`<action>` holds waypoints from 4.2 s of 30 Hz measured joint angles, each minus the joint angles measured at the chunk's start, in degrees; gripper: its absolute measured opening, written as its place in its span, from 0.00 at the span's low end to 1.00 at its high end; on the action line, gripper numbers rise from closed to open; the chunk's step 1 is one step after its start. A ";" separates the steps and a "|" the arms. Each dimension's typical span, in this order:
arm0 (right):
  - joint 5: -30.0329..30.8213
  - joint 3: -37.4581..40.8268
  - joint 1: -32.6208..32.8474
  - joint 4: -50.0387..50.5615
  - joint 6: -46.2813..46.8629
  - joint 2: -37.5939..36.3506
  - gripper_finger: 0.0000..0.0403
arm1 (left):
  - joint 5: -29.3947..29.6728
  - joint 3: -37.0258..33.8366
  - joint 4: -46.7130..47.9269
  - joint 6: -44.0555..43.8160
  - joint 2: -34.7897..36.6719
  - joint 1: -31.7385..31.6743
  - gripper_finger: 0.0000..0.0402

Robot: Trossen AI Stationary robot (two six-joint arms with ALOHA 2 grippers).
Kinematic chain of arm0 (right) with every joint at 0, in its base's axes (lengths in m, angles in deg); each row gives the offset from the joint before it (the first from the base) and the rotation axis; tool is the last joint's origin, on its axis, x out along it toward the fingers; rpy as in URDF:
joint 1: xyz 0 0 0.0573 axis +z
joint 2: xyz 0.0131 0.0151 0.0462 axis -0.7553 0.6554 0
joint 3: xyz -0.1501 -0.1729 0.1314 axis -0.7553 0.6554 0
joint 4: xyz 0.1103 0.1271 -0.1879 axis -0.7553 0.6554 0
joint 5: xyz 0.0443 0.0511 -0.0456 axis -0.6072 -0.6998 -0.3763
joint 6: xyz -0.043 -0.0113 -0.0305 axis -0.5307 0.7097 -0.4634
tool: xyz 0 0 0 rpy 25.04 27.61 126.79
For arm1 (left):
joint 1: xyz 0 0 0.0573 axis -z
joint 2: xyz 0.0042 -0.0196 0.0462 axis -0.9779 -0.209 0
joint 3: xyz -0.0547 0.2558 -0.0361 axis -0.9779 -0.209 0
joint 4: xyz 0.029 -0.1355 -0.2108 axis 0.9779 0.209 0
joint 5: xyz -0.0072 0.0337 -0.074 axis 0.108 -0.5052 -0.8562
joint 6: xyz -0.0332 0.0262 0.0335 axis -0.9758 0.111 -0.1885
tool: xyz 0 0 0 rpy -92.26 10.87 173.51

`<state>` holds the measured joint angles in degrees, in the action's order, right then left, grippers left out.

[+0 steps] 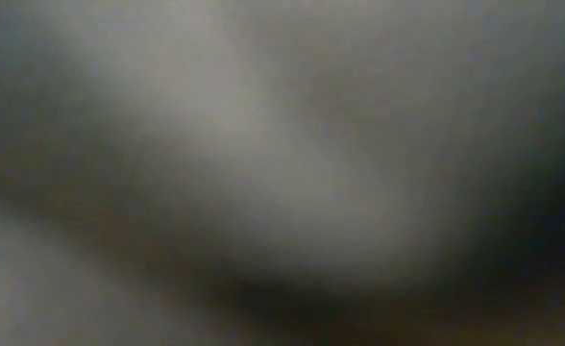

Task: Sort clothes
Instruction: Put the blue long sleeve into the white laundry bin

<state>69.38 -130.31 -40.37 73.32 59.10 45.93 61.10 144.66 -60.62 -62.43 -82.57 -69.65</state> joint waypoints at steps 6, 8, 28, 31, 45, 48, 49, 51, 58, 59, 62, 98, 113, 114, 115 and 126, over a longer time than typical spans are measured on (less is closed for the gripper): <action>-0.16 15.73 -3.36 -4.90 -3.34 0.30 0.45 | 10.13 -0.13 3.82 3.15 0.00 4.40 0.41; -0.12 21.30 -4.14 -8.60 -2.48 -0.10 0.45 | 12.25 -0.13 4.26 8.40 0.00 4.85 0.41; 1.57 39.49 2.02 -31.44 10.39 -1.14 0.45 | 1.69 -0.13 8.71 11.86 0.00 6.10 0.41; 1.57 39.68 2.39 -31.61 10.05 -1.14 0.45 | 1.69 -0.13 8.59 11.82 0.00 6.15 0.41; 3.92 39.68 6.42 -34.06 15.12 -0.81 0.45 | 1.93 -0.13 8.62 11.91 0.00 5.28 0.41; 4.38 42.09 7.58 -34.67 17.61 -0.74 0.45 | 1.93 -0.16 8.68 11.95 0.00 5.30 0.41; 4.36 43.62 7.76 -35.51 18.75 -0.74 0.44 | 1.93 -0.16 8.66 12.03 0.00 5.30 0.41; 4.37 46.78 7.96 -37.05 21.39 -0.68 0.41 | 1.93 -0.16 8.61 12.28 0.00 5.30 0.41; 4.38 55.30 8.21 -43.52 25.96 -0.63 0.04 | 1.93 -0.18 7.86 12.37 0.00 5.30 0.41; 4.47 55.27 8.39 -43.95 26.03 -0.63 0.03 | 1.93 -0.20 7.86 12.37 0.00 5.30 0.41; 4.50 53.23 9.01 -44.06 24.23 -1.29 0.01 | 1.93 -0.24 6.96 12.43 0.00 5.30 0.41; 39.50 17.34 19.81 -32.44 -8.16 -14.29 0.00 | 27.54 -0.32 -18.09 -13.25 -12.86 6.01 0.41; 39.98 17.34 19.81 -30.90 -7.96 -14.29 0.00 | 31.10 -0.26 -28.03 -14.27 -17.29 4.97 0.50; 40.00 17.34 19.81 -30.91 -7.96 -14.29 0.00 | 31.05 -0.26 -27.67 -15.54 -17.30 4.63 0.52; 40.02 17.34 19.81 -30.89 -7.96 -14.29 0.00 | 30.85 -0.26 -27.16 -16.58 -17.31 4.27 0.53; 40.12 17.34 19.81 -30.92 -7.98 -14.29 0.00 | 31.34 -0.26 -27.47 -17.76 -17.33 2.37 0.59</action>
<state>109.50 -112.97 -20.56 42.40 51.12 31.64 92.44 144.40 -88.08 -80.19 -99.90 -67.27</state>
